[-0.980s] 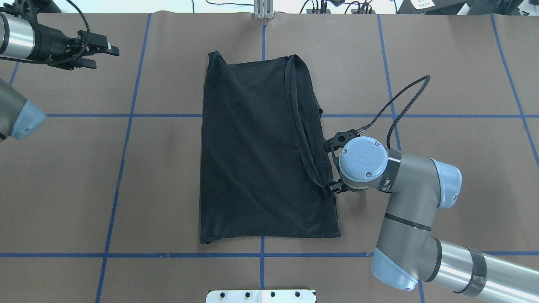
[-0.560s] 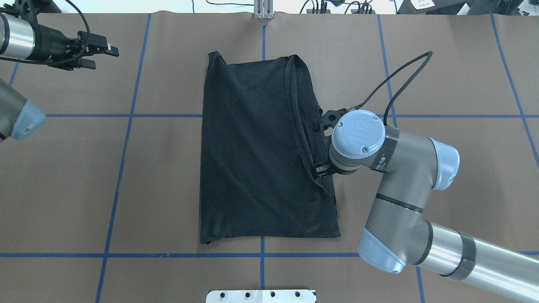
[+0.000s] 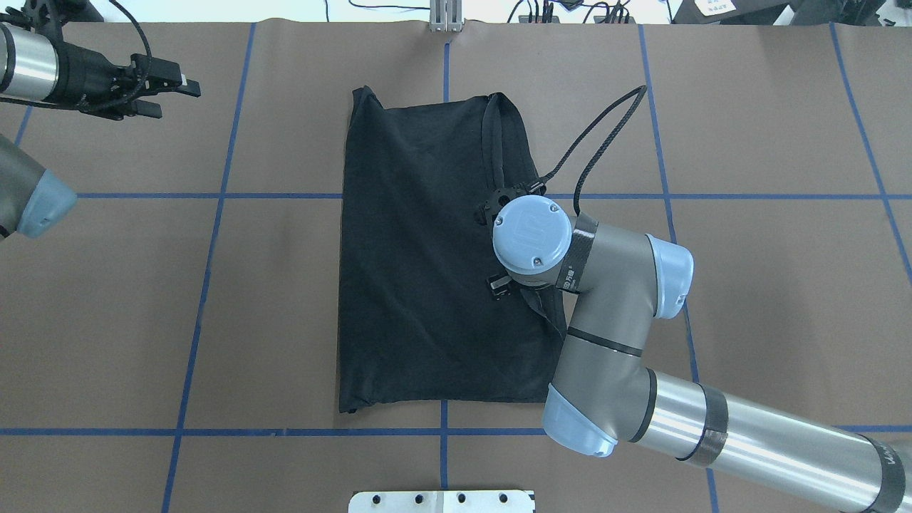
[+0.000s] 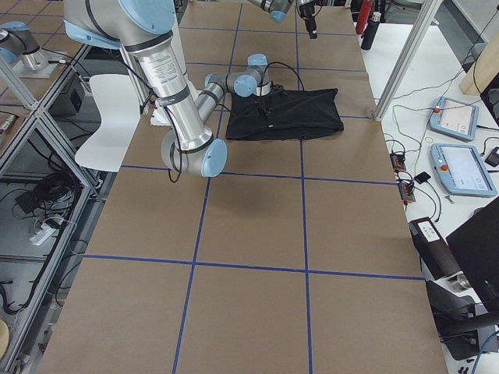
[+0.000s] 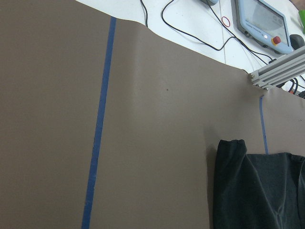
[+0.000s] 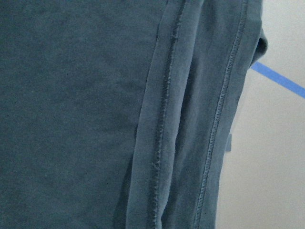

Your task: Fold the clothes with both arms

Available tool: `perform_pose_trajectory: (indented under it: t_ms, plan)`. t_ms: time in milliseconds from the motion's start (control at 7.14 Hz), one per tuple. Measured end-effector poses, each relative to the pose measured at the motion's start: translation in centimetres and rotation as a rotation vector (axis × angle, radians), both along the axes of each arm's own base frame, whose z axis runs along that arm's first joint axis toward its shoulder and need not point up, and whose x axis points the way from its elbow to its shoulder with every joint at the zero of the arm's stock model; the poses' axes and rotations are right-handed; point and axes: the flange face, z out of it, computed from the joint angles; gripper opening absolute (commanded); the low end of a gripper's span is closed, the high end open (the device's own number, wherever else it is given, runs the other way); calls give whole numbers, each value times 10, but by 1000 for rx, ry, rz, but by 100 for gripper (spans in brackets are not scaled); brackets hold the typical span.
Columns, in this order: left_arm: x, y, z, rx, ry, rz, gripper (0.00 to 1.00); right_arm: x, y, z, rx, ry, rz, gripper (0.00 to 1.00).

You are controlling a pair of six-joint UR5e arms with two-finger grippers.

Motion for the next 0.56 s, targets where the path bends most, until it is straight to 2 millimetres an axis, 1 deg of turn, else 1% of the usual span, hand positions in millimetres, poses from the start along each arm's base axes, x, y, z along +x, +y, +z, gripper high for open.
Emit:
perform_pose_trajectory:
  t_ms: [560]
  plan:
    - [1, 0, 0, -3, 2, 1, 100, -8, 2, 19, 5, 40, -24, 100]
